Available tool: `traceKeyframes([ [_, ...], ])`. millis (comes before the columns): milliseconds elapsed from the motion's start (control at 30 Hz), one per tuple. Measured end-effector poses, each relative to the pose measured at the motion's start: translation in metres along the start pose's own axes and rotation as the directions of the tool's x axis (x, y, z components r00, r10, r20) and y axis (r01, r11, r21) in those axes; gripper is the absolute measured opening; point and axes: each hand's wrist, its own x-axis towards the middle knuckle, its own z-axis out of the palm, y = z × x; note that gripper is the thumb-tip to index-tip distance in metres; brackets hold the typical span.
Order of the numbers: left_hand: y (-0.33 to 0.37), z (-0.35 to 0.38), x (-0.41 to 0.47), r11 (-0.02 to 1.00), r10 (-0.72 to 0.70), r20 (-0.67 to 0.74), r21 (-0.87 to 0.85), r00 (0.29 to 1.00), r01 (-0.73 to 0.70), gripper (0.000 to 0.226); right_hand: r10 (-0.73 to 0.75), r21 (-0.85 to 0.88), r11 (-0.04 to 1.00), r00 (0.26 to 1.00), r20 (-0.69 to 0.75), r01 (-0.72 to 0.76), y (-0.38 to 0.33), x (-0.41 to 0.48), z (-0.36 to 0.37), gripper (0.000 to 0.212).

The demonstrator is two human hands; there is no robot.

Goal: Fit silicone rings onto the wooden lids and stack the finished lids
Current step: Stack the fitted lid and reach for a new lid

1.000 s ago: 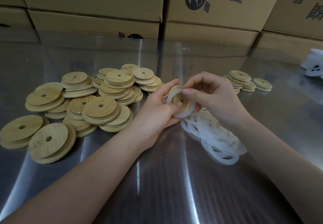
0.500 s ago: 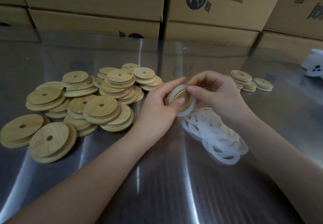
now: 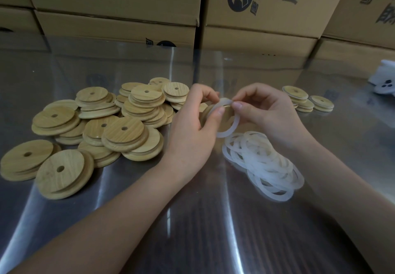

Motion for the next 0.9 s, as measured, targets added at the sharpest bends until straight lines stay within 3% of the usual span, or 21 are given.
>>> traceKeyframes([
  [333, -0.0007, -0.0006, 0.0004, 1.000, -0.003, -0.022, 0.001, 1.000, 0.003, 0.010, 0.024, 0.016, 1.000, 1.000, -0.010, -0.024, -0.0013, -0.0008, 0.0006, 0.016],
  [900, 0.0029, -0.0017, 0.0009, 0.986, -0.078, -0.116, -0.158, 0.990, 0.059, 0.009, 0.025, 0.039, 0.999, 1.000, -0.003, -0.025, -0.0057, -0.0006, 0.0040, 0.020],
])
